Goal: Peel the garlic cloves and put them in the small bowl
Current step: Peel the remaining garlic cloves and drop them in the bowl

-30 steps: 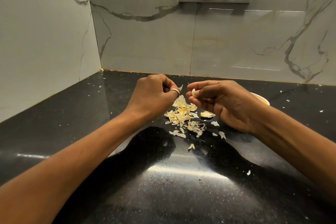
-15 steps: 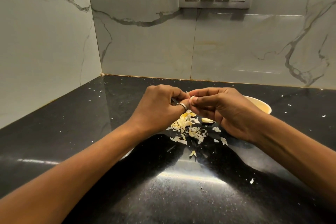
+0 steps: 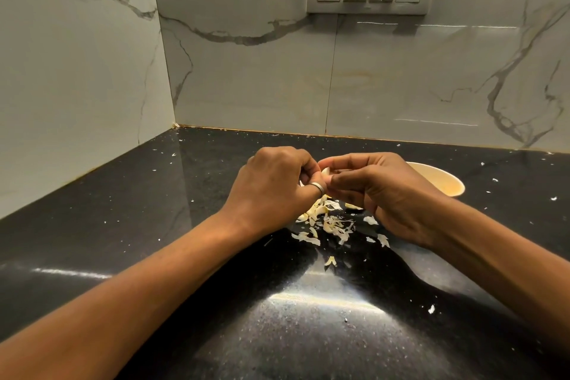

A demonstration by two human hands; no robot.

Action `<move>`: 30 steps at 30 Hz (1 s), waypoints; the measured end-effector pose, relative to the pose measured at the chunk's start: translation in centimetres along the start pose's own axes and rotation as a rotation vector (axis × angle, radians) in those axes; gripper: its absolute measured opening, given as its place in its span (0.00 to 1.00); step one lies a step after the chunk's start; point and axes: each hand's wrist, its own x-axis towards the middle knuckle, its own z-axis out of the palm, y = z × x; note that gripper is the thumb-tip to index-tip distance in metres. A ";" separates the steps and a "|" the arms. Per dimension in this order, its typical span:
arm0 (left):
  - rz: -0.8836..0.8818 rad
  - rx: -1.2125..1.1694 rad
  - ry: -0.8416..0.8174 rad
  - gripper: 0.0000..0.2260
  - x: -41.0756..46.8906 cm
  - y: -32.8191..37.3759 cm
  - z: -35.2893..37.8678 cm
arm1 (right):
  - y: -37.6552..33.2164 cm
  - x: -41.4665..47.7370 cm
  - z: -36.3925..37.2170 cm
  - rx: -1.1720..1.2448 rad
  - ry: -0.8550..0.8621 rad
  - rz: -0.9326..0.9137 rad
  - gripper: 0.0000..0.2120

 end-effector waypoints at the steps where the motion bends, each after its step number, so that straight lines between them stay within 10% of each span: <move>1: -0.001 0.005 -0.001 0.09 0.0 0.0 0.0 | 0.0 0.0 0.0 -0.017 -0.009 0.000 0.12; 30: 0.156 -0.005 -0.045 0.12 0.1 -0.5 -0.4 | -0.5 -0.2 -0.2 -0.106 -0.029 0.024 0.11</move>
